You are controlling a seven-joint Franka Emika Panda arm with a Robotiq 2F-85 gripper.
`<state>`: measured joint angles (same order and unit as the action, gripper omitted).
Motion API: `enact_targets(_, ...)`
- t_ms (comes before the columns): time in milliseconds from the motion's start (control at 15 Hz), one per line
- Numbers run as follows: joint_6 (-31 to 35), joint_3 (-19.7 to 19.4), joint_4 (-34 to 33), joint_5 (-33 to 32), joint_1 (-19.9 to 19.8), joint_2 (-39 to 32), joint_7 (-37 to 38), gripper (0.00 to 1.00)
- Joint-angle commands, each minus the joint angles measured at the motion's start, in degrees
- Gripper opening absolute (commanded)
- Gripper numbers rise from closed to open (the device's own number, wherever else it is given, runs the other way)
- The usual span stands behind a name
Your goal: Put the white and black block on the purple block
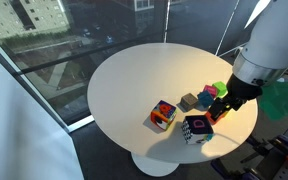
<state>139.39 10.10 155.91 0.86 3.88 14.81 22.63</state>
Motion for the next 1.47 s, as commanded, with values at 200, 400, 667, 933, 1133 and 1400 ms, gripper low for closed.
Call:
enact_targets(200,4.16,1.49,-0.14,1.04,1.45,-1.84,4.47,1.00)
enact_targets(400,5.50,2.51,-0.63,0.75,2.06,-3.56,6.75,1.00)
enact_targets(667,7.38,3.14,-1.90,0.46,2.43,-6.46,9.28,1.00)
enact_targets(933,8.44,3.10,-3.93,-0.08,2.55,-9.36,11.34,1.00)
enact_targets(1133,8.65,2.90,-5.73,-0.39,2.93,-11.55,12.52,1.00)
enact_targets(1400,8.92,2.55,-7.90,-1.40,3.61,-14.39,14.85,1.00)
